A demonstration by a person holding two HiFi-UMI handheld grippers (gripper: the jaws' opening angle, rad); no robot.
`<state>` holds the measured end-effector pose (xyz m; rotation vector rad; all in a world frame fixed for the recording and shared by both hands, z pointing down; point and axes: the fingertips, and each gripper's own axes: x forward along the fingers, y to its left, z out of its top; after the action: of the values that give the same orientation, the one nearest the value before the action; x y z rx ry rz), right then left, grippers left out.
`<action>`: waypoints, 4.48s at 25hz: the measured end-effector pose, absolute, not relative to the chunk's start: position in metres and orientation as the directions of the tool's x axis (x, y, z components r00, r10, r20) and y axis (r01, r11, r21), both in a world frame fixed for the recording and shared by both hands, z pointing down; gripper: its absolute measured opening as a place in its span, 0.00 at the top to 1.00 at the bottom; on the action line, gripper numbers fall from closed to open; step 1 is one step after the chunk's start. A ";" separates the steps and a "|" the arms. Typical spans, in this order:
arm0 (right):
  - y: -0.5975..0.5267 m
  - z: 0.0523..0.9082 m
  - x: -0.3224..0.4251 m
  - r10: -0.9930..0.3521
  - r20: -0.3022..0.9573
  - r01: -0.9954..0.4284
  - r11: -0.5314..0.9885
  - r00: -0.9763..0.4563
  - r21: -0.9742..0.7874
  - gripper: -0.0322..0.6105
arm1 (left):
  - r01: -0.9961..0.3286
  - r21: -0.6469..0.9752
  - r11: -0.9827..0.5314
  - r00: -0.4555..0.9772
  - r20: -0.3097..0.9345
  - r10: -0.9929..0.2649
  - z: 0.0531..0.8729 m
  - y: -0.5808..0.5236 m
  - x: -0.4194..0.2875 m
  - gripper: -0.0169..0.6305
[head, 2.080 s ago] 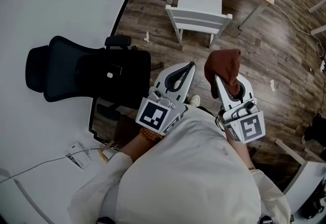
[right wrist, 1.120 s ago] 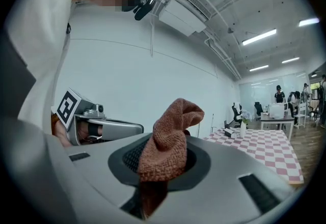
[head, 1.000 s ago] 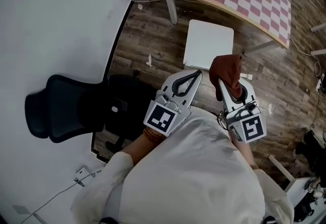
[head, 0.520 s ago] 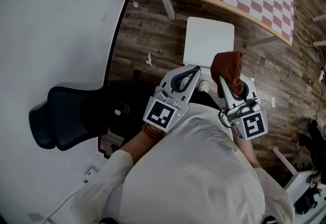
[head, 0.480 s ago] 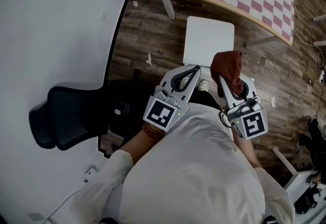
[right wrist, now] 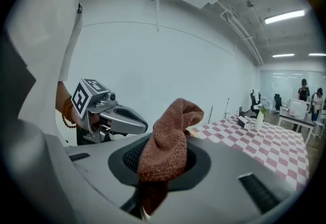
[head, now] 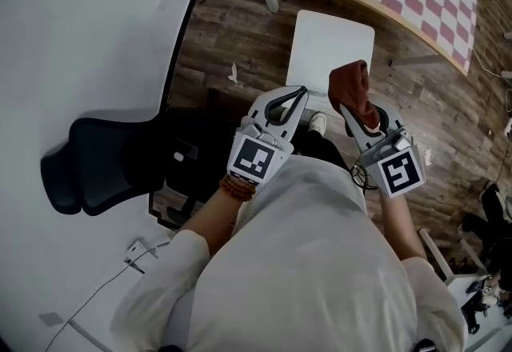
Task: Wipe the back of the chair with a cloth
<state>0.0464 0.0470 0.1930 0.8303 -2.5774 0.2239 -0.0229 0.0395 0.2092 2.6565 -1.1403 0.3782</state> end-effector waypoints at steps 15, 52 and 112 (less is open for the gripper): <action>0.012 0.342 0.025 -0.161 0.690 -0.185 0.982 -0.706 0.040 0.81 | -0.712 0.045 -0.701 0.614 0.524 -0.591 0.314 0.028 -0.041 0.96; 0.072 0.611 0.009 0.341 0.926 0.651 0.742 -0.160 -0.161 0.81 | -0.637 0.138 -0.759 0.627 0.666 -0.405 0.390 0.041 -0.046 0.92; 0.088 0.485 0.006 0.336 0.895 0.800 0.598 -0.295 0.039 0.81 | -0.674 0.098 -0.732 0.557 0.719 -0.416 0.404 0.046 -0.040 0.92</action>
<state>0.0059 0.0878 0.4846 -0.9131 -1.8788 -0.6164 -0.0401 0.0456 0.4039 2.4317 -0.8897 0.9838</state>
